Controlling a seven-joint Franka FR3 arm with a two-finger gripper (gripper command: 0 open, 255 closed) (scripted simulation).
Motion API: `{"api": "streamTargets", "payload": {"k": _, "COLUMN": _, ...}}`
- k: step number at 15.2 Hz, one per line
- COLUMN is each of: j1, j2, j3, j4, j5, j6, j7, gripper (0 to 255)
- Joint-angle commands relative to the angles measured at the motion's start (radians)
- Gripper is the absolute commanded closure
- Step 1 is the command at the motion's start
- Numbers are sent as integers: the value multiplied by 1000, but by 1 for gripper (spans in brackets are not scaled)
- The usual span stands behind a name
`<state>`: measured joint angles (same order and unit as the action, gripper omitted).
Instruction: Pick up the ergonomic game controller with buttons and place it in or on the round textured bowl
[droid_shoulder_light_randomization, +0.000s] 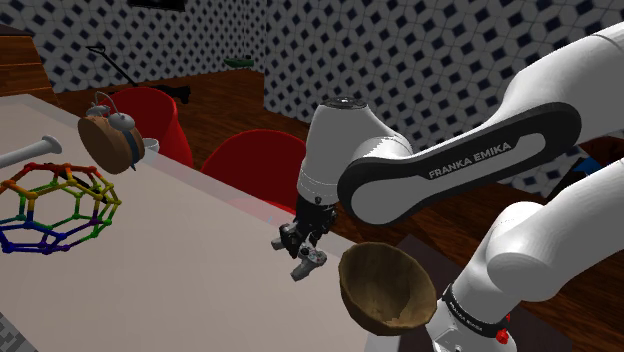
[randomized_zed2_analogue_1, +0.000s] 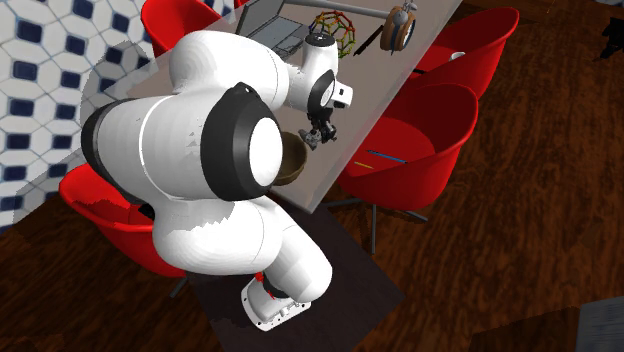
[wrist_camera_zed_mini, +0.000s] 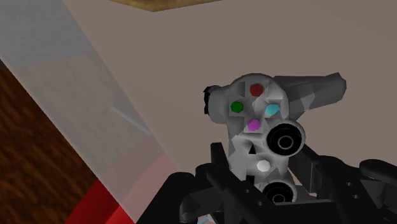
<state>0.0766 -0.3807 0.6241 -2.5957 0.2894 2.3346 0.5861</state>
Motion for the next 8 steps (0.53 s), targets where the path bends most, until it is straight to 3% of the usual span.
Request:
{"api": "streamTargets", "payload": {"k": 1, "j1": 0, "j2": 0, "j3": 0, "j4": 0, "j5": 0, "j6": 0, "j7": 0, "gripper": 255}}
{"api": "streamTargets", "payload": {"k": 5, "j1": 0, "j2": 0, "j3": 0, "j4": 0, "j5": 0, "j6": 0, "j7": 0, "gripper": 255}}
{"api": "streamTargets", "payload": {"k": 8, "j1": 5, "j2": -29, "j3": -15, "j4": 21, "j5": 4, "j6": -49, "j7": -6, "gripper": 255}}
